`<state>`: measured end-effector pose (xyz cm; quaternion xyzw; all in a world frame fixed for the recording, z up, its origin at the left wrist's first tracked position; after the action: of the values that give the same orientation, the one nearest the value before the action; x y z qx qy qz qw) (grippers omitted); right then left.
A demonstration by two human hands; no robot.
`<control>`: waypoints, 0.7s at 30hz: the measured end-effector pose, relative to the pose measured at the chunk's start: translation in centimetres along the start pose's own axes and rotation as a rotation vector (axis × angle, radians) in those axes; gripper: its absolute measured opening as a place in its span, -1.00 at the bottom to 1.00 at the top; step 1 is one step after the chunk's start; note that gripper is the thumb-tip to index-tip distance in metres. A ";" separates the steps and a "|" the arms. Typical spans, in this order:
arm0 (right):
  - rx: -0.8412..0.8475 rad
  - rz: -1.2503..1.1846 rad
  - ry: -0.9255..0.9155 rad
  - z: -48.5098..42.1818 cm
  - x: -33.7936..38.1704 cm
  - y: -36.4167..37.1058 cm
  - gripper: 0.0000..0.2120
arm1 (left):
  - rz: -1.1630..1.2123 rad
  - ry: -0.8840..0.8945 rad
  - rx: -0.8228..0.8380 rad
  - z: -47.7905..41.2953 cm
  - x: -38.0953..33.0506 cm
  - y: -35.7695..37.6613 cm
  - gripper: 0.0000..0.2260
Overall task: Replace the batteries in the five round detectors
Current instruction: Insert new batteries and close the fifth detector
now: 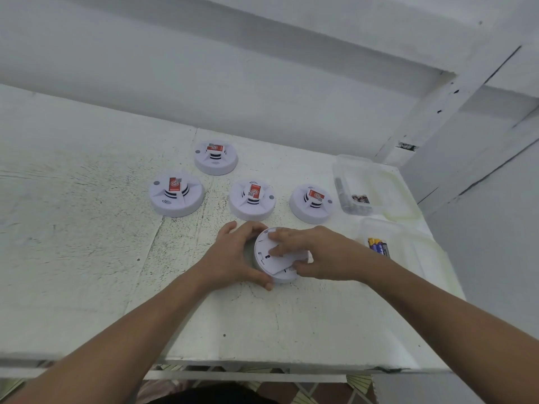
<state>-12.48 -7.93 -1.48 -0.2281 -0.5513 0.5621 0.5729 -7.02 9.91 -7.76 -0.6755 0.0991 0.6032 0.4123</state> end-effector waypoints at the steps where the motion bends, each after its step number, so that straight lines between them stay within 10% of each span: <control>1: -0.010 -0.007 -0.006 0.1 0.0 0.2 -0.55 | 0.002 -0.010 0.002 0.0 0.1 0.0 -0.17; 21: -0.194 -0.166 -0.047 0.2 -1.5 3.4 -0.58 | -0.034 0.091 -0.024 -1.0 1.2 0.3 -0.18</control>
<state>-13.62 -8.39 -5.02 -0.2230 -0.6332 0.4619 0.5795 -6.16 9.46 -9.01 -0.7088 0.0991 0.5660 0.4092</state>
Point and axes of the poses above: each hand's wrist, its own z-axis away from the middle knuckle, its own y-axis out of the palm, x = y × z, the point moved 2 cm from there along -z, towards the middle knuckle, and after that the axes turned 3 degrees about z, right-handed, at the moved point
